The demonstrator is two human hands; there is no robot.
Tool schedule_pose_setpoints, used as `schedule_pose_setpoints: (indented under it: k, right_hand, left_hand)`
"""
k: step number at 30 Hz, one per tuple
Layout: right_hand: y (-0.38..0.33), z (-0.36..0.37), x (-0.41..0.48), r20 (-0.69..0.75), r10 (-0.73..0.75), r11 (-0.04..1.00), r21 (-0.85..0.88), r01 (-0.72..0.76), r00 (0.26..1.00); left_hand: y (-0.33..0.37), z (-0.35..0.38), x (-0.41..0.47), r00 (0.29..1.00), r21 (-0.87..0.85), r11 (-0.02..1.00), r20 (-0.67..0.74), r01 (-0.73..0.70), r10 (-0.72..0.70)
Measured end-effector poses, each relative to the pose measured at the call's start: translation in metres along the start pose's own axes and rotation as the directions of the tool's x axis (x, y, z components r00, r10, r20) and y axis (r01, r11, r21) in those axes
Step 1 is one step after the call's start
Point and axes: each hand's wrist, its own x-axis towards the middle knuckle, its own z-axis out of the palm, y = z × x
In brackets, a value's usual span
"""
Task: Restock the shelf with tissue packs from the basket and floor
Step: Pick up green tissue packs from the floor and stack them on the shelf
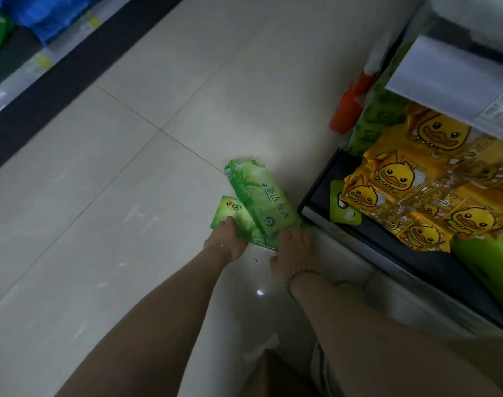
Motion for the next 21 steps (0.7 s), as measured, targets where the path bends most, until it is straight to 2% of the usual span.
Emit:
schedule_pose_setpoints:
  k: [3, 6, 10, 13, 21]
  right_hand:
    - [0.0, 0.007, 0.012, 0.021, 0.044, 0.997, 0.06, -0.045, 0.999]
    - [0.009, 0.015, 0.023, 0.114, 0.123, 0.983, 0.121, -0.137, 0.986]
    - [0.027, 0.022, 0.033, 0.224, 0.208, 0.971, 0.071, -0.229, 0.952]
    - [0.035, 0.027, 0.036, 0.265, 0.226, 0.967, 0.054, -0.248, 0.937]
    - [0.046, 0.046, 0.043, 0.392, 0.206, 0.957, 0.11, -0.268, 0.897]
  left_hand:
    - [-0.012, 0.003, 0.01, 1.0, 0.011, 1.0, -0.008, 0.021, -0.021]
    - [-0.023, 0.007, 0.019, 0.998, 0.016, 0.998, -0.01, 0.067, -0.067]
    - [-0.035, 0.015, 0.029, 0.991, -0.025, 0.991, 0.014, 0.133, -0.133]
    - [-0.039, 0.02, 0.034, 0.99, -0.02, 0.989, 0.012, 0.144, -0.144]
    - [-0.043, 0.032, 0.048, 0.992, -0.156, 0.98, 0.024, 0.124, -0.122]
